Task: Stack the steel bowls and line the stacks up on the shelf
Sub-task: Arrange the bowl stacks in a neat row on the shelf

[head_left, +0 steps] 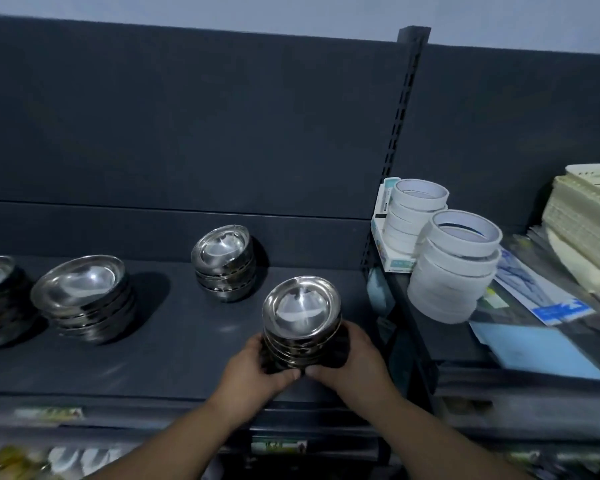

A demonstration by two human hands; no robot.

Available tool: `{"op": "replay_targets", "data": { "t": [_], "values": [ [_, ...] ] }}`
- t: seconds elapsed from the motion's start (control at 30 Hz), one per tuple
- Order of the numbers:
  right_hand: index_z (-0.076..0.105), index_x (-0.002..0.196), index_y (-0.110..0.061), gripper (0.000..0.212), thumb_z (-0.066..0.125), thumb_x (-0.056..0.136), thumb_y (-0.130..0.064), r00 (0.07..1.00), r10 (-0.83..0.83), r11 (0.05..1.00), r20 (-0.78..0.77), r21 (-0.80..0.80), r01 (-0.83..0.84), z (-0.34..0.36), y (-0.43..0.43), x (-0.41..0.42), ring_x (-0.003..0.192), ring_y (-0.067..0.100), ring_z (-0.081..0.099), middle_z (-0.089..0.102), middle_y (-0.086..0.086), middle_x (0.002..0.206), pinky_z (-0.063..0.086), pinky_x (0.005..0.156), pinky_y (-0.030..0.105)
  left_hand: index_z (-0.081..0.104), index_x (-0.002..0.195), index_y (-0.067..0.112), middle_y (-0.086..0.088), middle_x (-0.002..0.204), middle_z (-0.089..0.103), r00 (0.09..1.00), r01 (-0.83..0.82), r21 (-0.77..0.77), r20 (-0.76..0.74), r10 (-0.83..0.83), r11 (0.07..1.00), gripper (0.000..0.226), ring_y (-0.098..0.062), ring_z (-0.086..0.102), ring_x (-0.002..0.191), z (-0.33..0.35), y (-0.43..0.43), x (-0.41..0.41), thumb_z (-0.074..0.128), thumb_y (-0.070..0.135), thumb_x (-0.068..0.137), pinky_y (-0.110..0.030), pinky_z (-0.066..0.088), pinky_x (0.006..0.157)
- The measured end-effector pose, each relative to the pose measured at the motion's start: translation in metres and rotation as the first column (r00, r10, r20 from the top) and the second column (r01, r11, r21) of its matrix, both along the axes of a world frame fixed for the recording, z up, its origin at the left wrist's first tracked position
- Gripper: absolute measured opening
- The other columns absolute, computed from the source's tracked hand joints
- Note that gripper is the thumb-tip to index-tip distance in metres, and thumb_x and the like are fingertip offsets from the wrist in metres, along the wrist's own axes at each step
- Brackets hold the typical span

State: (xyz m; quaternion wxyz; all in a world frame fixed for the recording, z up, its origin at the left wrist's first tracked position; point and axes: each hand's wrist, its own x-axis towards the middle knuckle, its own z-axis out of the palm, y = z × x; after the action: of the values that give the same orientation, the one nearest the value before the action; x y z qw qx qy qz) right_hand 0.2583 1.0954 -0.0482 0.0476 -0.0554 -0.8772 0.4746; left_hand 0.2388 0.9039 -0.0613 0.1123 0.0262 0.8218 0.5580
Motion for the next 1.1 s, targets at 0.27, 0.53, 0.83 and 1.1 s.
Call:
{"op": "replay_targets", "data": {
  "t": [0.27,0.53,0.83,1.1],
  "values": [
    [0.046,0.125,-0.037,0.078,0.088,0.06,-0.034,0.999,0.03,0.999,-0.017,-0.025,-0.03,0.002,0.009,0.03,0.113,0.002,0.054,0.055,-0.012,0.125,0.044,0.095,0.019,0.043,0.121,0.033,0.015,0.113,0.065,0.999,0.044,-0.044,0.001,-0.044,0.998,0.087,-0.002,0.061,0.108,0.011,0.0,0.023,0.082,0.054,0.046,-0.028,0.048,0.099],
    [0.039,0.142,-0.032,0.091,0.088,0.065,-0.025,0.997,0.078,0.995,0.003,-0.057,-0.077,0.021,0.015,0.03,0.12,-0.003,0.04,0.044,-0.02,0.128,0.03,0.099,0.014,0.041,0.139,0.027,0.006,0.134,0.053,0.996,-0.004,-0.122,-0.09,-0.007,0.992,0.095,-0.01,0.049,0.124,0.021,0.0,0.019,0.087,0.042,0.057,-0.027,0.04,0.106],
    [0.04,0.144,-0.032,0.089,0.086,0.069,-0.024,0.999,0.054,0.997,-0.002,-0.052,-0.054,0.024,0.013,0.03,0.131,0.003,0.042,0.051,-0.011,0.141,0.034,0.112,0.024,0.045,0.136,0.025,0.004,0.133,0.055,0.994,-0.03,-0.123,-0.106,0.017,0.992,0.101,-0.012,0.049,0.124,0.019,0.0,0.019,0.084,0.053,0.048,-0.031,0.041,0.106],
    [0.034,0.146,-0.033,0.097,0.087,0.066,-0.032,0.999,0.051,0.998,0.005,-0.047,-0.05,0.027,0.013,0.032,0.131,0.0,0.038,0.046,-0.016,0.142,0.031,0.107,0.019,0.035,0.143,0.025,0.008,0.139,0.041,0.985,-0.05,-0.14,-0.168,0.026,0.989,0.097,-0.013,0.043,0.129,0.029,0.002,0.022,0.087,0.037,0.062,-0.024,0.035,0.107]
  ]
}}
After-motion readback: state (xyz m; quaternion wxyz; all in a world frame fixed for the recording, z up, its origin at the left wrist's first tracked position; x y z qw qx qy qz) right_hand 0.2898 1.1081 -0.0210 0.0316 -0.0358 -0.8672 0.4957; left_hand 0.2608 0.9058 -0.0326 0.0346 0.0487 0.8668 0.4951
